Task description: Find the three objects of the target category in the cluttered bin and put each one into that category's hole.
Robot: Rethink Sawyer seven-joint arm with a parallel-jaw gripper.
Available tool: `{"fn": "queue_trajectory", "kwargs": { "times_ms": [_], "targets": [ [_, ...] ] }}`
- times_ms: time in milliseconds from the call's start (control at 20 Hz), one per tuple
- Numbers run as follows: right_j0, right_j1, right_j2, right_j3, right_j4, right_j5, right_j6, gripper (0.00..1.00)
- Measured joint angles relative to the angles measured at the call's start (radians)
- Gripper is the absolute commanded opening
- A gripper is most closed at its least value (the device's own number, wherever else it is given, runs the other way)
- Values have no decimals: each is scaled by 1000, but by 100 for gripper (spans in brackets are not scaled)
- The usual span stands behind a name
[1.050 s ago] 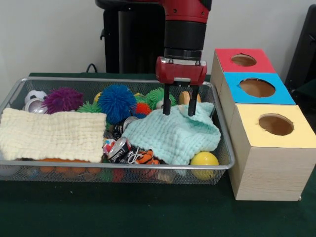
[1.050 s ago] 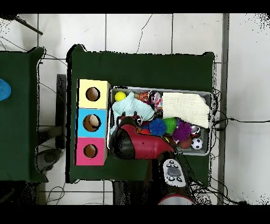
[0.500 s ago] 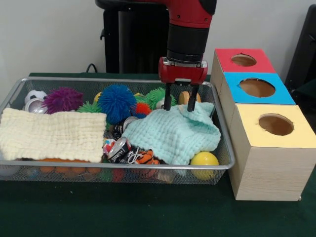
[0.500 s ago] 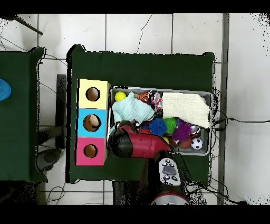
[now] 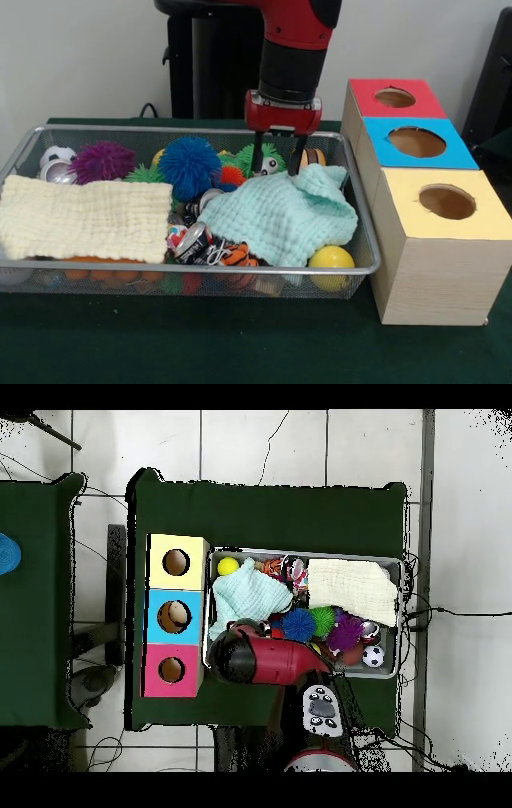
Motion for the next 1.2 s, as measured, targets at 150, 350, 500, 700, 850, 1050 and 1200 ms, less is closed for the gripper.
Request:
{"fn": "queue_trajectory", "kwargs": {
  "times_ms": [150,350,500,700,850,1050,1200],
  "targets": [
    [0,2,-7,-5,0,0,0,100],
    [0,2,-10,-14,0,0,0,100],
    [-1,2,-10,-20,0,-5,0,100],
    [-5,2,-10,-22,0,-14,0,100],
    [-13,2,-10,-22,-1,-25,0,100],
    [-29,2,-7,-22,-1,-43,0,100],
    [-42,2,-1,-22,-1,-61,0,100]
  ]
}}
